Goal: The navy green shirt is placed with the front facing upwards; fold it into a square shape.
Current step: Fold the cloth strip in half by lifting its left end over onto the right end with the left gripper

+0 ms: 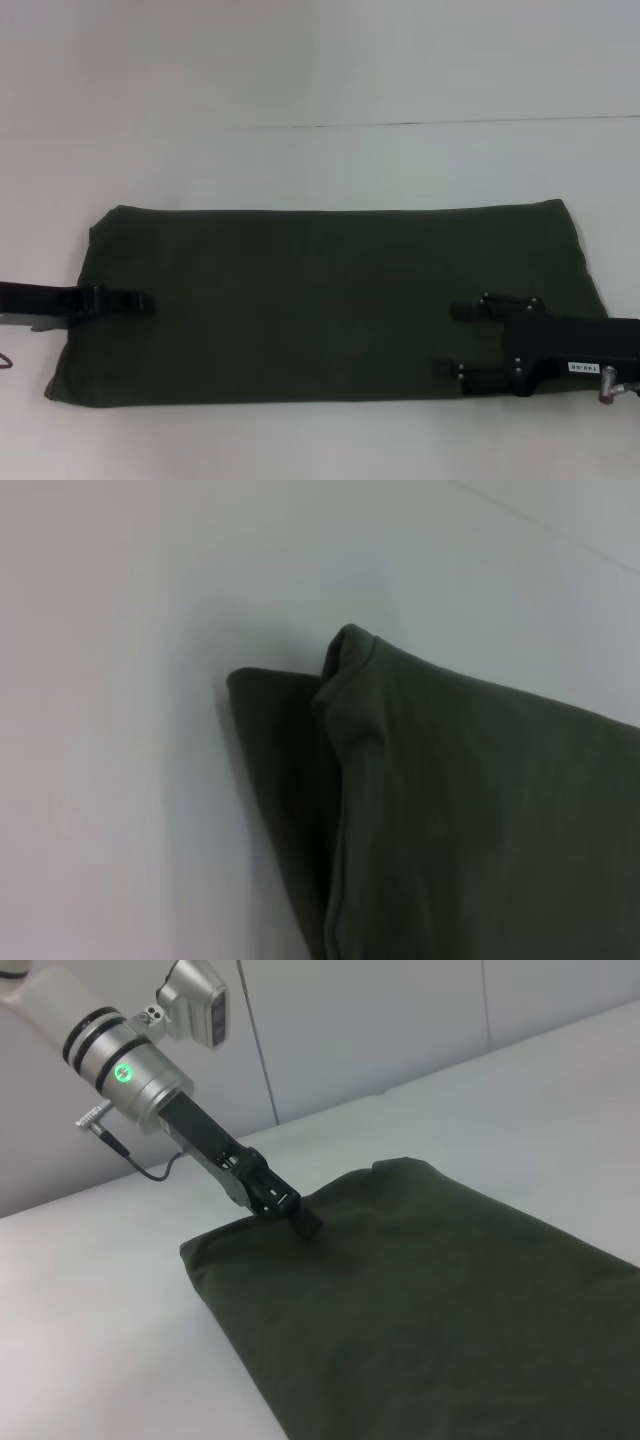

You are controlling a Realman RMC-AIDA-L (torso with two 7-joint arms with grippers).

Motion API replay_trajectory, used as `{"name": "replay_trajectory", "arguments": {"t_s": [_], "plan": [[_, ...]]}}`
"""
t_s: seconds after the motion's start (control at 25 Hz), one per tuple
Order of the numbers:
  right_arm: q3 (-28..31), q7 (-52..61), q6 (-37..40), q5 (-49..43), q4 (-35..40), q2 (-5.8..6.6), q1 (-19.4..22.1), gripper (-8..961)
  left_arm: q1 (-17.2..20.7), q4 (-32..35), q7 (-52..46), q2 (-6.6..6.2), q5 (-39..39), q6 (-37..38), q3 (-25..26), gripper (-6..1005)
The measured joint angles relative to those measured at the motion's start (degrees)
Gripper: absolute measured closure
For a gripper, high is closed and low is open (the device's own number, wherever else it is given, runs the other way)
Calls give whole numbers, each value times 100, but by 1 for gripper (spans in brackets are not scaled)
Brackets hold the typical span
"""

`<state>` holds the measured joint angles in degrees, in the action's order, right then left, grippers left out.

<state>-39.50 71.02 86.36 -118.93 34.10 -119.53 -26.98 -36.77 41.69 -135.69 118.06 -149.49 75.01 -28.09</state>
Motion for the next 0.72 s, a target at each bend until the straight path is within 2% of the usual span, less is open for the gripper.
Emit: {"name": "replay_trajectory", "arguments": {"t_s": [0.56,0.72], "plan": [[-64,65,-37,1,-16,-8,-6,52,-59,16,-60,15,21,46,35,201],[-67,78,-40,2,-18,-9,-8,53,-56,94,-64,12,57,10,38,375]]}}
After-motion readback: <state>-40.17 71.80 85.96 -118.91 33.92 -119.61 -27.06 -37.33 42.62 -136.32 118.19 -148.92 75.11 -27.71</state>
